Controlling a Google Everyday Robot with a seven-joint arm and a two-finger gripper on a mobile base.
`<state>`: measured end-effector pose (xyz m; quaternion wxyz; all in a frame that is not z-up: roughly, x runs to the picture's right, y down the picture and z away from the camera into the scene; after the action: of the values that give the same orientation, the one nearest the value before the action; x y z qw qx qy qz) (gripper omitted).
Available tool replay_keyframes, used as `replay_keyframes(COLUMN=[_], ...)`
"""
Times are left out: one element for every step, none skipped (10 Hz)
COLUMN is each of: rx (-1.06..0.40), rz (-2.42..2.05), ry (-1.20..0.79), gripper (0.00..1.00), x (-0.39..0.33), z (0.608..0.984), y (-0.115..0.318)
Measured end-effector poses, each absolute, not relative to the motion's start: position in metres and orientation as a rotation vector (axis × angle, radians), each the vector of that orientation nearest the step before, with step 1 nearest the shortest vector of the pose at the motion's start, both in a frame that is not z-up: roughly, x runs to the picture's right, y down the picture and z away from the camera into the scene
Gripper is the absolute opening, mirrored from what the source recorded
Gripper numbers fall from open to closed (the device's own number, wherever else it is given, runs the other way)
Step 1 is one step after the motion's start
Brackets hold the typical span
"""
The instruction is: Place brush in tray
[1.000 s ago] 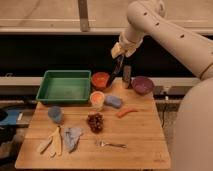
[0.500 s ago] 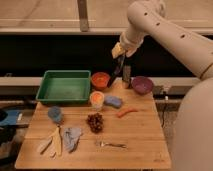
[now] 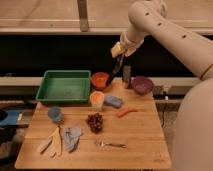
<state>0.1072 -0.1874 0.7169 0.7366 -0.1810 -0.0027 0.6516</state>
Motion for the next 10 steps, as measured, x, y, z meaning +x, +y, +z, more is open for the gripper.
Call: replay_keyframes(rx=[-0.410, -0.421, -0.434, -0.455, -0.471, -0.490, -0.519, -0.546, -0.576, -0.602], rz=[1.425, 1.412, 1.394, 1.368, 1.348, 1.324, 1.292, 1.268, 1.246, 1.228], ry=[-0.026, -0.038, -0.053, -0.068, -0.079, -0.088, -0.102, -0.113, -0.131, -0.146], gripper=[0.00, 0.00, 0.00, 0.00, 0.00, 0.00, 0.00, 0.00, 0.00, 0.00], x=[0.099, 0.089, 0.075, 0.057, 0.043, 0.030, 0.011, -0.003, -0.016, -0.027], z=[0.725, 0.730, 0.735, 0.742, 0.747, 0.753, 0.761, 0.766, 0.770, 0.774], y=[-0.199, -0.204, -0.209, -0.214, -0.217, -0.219, -0.219, -0.217, -0.213, -0.208])
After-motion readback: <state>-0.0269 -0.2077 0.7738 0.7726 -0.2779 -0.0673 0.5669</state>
